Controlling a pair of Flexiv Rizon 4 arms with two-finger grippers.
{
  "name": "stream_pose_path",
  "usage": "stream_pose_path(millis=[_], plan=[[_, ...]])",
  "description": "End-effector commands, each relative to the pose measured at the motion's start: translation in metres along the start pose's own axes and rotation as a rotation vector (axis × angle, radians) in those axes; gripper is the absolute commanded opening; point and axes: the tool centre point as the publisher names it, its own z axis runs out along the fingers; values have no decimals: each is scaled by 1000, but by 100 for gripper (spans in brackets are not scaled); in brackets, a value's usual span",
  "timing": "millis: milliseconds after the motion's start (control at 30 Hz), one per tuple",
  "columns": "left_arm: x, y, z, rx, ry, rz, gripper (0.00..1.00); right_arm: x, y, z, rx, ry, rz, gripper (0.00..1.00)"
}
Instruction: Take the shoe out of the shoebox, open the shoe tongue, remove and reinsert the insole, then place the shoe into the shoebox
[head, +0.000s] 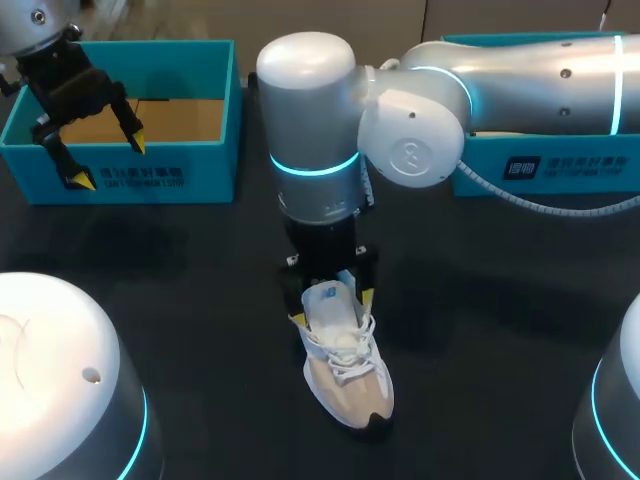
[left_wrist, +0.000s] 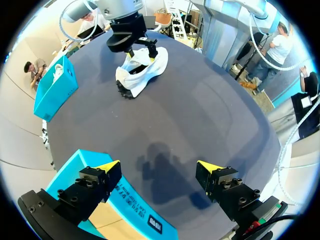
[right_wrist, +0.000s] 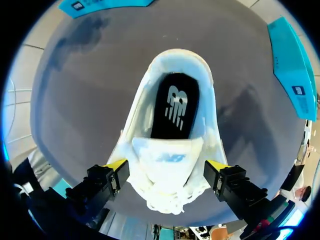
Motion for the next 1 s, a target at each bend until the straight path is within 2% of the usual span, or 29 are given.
stream_pose_path(millis=[33, 367, 400, 433, 500, 533, 600, 667, 1000], plan=[[0, 0, 0, -1, 1, 1, 100, -1, -15, -12, -24, -11, 11, 100], [0, 0, 0, -1, 1, 1, 100, 3, -44, -29, -20, -32, 46, 100], [0, 0, 0, -1, 1, 1, 100, 3, -46, -31, -25, -29, 52, 91], [0, 0, 0, -1, 1, 1, 100, 3, -46, -33, -28, -32, 52, 55], [0, 0, 0, -1, 1, 1, 100, 2, -44, -36, -30, -41, 50, 29], [0, 0, 0, -1, 1, 1, 100, 2, -42, -37, -31, -46, 43, 21], [0, 0, 0, -1, 1, 1, 100, 0, -38, -36, -26, -52, 35, 16], [0, 0, 0, -1, 1, 1, 100, -2, -33, -34, -13, -56, 31, 6], [0, 0, 0, -1, 1, 1, 100, -15, -18, -22, -12, -40, -16, 11]])
